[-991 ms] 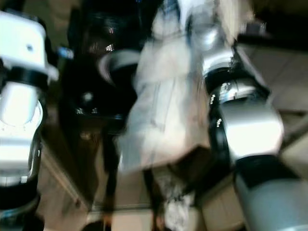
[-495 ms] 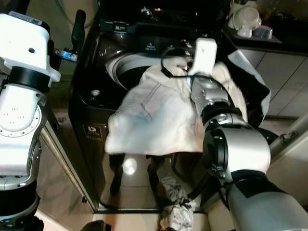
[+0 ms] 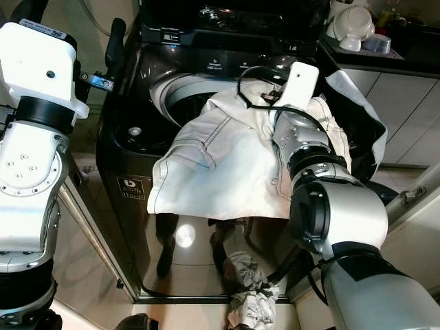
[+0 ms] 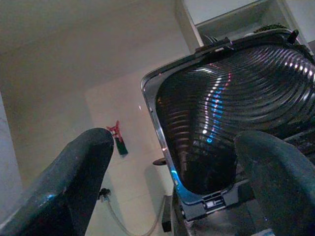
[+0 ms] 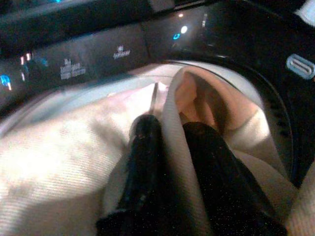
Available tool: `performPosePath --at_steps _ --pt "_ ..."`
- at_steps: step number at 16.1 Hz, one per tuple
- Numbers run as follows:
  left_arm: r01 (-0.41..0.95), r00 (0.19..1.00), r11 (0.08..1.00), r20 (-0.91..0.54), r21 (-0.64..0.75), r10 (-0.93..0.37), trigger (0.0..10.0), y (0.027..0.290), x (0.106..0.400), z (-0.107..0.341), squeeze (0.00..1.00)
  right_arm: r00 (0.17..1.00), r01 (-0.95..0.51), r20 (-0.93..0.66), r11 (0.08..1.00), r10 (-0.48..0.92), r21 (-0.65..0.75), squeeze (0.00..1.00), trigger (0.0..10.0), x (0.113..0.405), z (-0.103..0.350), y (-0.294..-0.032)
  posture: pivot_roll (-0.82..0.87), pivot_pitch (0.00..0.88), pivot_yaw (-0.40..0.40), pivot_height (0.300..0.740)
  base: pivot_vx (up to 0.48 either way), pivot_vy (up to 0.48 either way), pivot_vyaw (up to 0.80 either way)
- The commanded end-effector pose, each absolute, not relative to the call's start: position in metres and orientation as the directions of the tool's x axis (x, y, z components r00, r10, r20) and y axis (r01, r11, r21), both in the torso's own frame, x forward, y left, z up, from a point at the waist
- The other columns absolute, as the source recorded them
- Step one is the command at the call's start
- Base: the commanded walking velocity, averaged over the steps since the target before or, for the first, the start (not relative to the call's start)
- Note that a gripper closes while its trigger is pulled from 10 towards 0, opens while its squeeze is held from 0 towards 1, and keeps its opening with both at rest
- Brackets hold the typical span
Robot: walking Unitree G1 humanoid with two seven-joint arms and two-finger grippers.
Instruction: Clothes washing
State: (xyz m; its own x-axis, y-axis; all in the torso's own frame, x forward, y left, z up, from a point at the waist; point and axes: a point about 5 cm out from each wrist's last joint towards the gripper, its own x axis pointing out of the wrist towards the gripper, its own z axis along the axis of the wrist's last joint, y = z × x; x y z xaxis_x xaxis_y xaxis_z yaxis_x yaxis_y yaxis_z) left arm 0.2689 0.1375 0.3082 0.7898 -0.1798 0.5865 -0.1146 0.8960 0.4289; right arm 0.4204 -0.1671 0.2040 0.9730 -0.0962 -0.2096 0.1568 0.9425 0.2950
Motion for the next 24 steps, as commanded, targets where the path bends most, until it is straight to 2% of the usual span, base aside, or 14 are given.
performPosePath --at_steps 1,3,4,6,8,10,12,13,14,15,16,18,22,24 --pt "-0.107 0.798 0.886 0.57 0.452 -0.194 10.0 0.136 0.269 0.305 0.0 0.975 0.188 -0.18 0.917 -0.131 0.352 1.0 10.0 0.422 0.213 -0.173 0.17 0.0 -0.06 0.74 0.0 0.0 0.0" --pt "-0.108 0.8 0.885 0.568 0.453 -0.192 10.0 0.136 0.269 0.304 0.0 0.979 0.204 -0.118 0.837 -0.167 0.507 1.0 10.0 0.424 0.232 -0.18 0.17 0.0 -0.062 0.74 0.0 0.0 0.0" --pt "-0.11 0.801 0.885 0.567 0.453 -0.191 10.0 0.136 0.269 0.304 0.0 0.977 0.206 -0.087 0.762 -0.194 0.613 1.0 10.0 0.426 0.245 -0.185 0.17 0.0 -0.061 0.74 0.0 0.0 0.0" --pt "-0.112 0.802 0.884 0.566 0.455 -0.19 10.0 0.135 0.27 0.303 0.0 0.975 0.186 -0.048 0.688 -0.215 0.701 1.0 10.0 0.427 0.261 -0.189 0.17 0.0 -0.061 0.74 0.0 0.0 0.0" --pt "-0.111 0.802 0.883 0.566 0.456 -0.191 10.0 0.134 0.271 0.302 0.0 0.975 0.151 -0.002 0.655 -0.222 0.741 1.0 10.0 0.428 0.276 -0.19 0.17 0.0 -0.061 0.74 0.0 0.0 0.0" --pt "-0.113 0.8 0.883 0.568 0.456 -0.191 10.0 0.134 0.271 0.302 0.0 0.972 0.106 0.065 0.664 -0.227 0.74 1.0 10.0 0.428 0.294 -0.192 0.16 0.0 -0.062 0.74 0.0 0.0 0.0" --pt "-0.113 0.801 0.884 0.568 0.453 -0.189 10.0 0.133 0.272 0.301 0.0 0.964 0.065 0.139 0.704 -0.228 0.707 1.0 10.0 0.427 0.312 -0.194 0.15 0.0 -0.064 0.74 0.0 0.0 0.0" --pt "-0.115 0.801 0.884 0.569 0.454 -0.188 10.0 0.133 0.272 0.301 0.0 0.944 0.086 0.23 0.849 -0.237 0.521 1.0 10.0 0.425 0.328 -0.195 0.15 0.0 -0.067 0.74 0.0 0.0 0.0" --pt "-0.114 0.803 0.883 0.565 0.455 -0.187 10.0 0.132 0.272 0.299 0.0 0.913 0.16 0.333 0.958 -0.235 0.237 1.0 10.0 0.422 0.345 -0.193 0.15 0.0 -0.074 0.74 0.0 0.0 0.0" --pt "-0.114 0.803 0.883 0.565 0.455 -0.187 10.0 0.132 0.272 0.299 0.0 0.913 0.16 0.333 0.958 -0.235 0.237 1.0 10.0 0.422 0.345 -0.193 0.15 0.0 -0.074 0.74 0.0 0.0 0.0" --pt "-0.104 0.83 0.876 0.527 0.472 -0.186 10.0 0.132 0.276 0.291 0.0 0.868 0.215 0.454 0.977 -0.2 0.019 0.0 10.0 0.418 0.359 -0.188 0.15 0.0 -0.078 0.74 0.0 0.0 0.0" --pt "-0.057 0.864 0.862 0.457 0.503 -0.21 10.0 0.127 0.279 0.276 0.0 0.768 0.245 0.621 0.968 -0.157 -0.057 0.0 10.0 0.406 0.364 -0.193 0.13 0.0 -0.08 0.74 0.0 0.0 0.0" --pt "0.008 0.872 0.871 0.422 0.492 -0.246 10.0 0.12 0.283 0.267 0.0 0.673 0.31 0.706 0.951 -0.22 0.0 0.0 10.0 0.376 0.326 -0.21 0.05 0.0 -0.058 0.74 0.0 0.0 0.0" --pt "0.012 0.879 0.916 0.433 0.4 -0.201 10.0 0.123 0.286 0.266 0.0 0.666 0.263 0.733 0.963 -0.137 -0.059 0.0 10.0 0.334 0.297 -0.189 0.0 0.0 -0.034 0.74 0.0 0.0 0.0"
